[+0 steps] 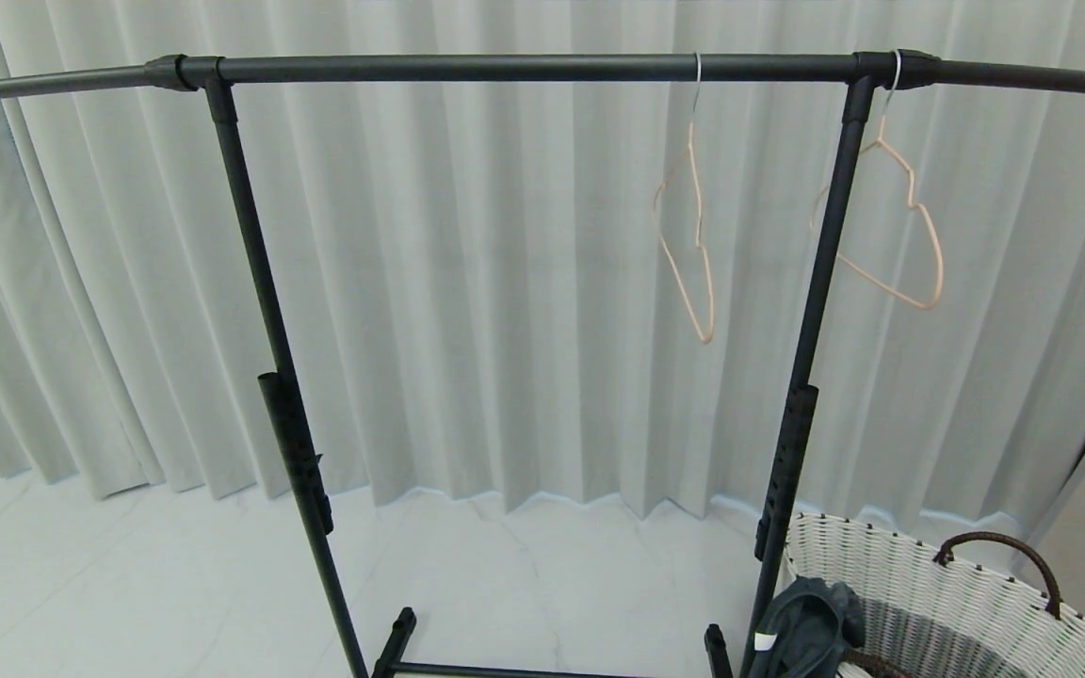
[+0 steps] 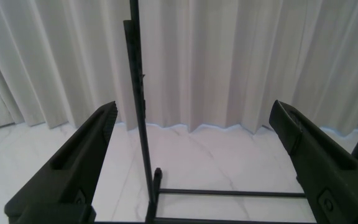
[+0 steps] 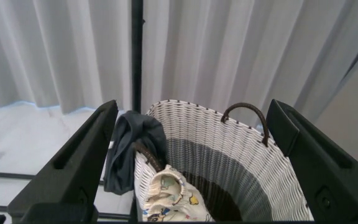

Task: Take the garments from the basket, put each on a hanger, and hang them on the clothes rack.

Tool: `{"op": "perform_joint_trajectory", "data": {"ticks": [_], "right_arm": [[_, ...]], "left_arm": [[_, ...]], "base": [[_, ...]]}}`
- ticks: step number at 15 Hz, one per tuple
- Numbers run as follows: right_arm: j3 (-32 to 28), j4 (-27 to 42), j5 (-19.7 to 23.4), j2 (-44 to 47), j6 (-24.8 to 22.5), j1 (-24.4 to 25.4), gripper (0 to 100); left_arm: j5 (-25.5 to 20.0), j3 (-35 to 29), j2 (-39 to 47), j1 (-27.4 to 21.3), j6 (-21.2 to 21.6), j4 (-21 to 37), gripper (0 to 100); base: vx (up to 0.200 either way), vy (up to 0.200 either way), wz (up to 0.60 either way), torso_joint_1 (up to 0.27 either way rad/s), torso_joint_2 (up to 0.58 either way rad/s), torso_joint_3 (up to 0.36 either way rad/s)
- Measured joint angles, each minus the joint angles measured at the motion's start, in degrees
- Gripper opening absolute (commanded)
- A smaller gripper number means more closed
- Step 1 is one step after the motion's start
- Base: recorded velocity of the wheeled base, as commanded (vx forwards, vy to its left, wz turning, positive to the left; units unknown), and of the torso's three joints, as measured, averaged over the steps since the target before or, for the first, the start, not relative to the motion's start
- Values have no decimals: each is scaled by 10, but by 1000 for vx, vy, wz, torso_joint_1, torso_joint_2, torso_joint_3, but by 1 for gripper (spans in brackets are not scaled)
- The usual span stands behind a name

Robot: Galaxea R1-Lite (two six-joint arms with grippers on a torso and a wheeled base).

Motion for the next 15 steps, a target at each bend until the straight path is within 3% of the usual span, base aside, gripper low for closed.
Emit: {"op": "perform_joint_trajectory", "data": {"ticks": [5,9,13,15], "right_arm": [[-3,-6,2,2,-7,2,100],[-122,62,19,50,-2,25,100],[-188,87,-20,283,-42,51,100],[-189,73,-37,433,-113,55,100]], "left_arm": [[0,0,0,0,1,0,100],[0,0,0,0,1,0,100],[0,0,0,0,0,0,100],[0,0,0,0,0,0,100]], "base": [[0,0,0,0,0,0],[0,0,0,0,0,0],[0,0,0,0,0,0],[0,0,0,0,0,0]]}}
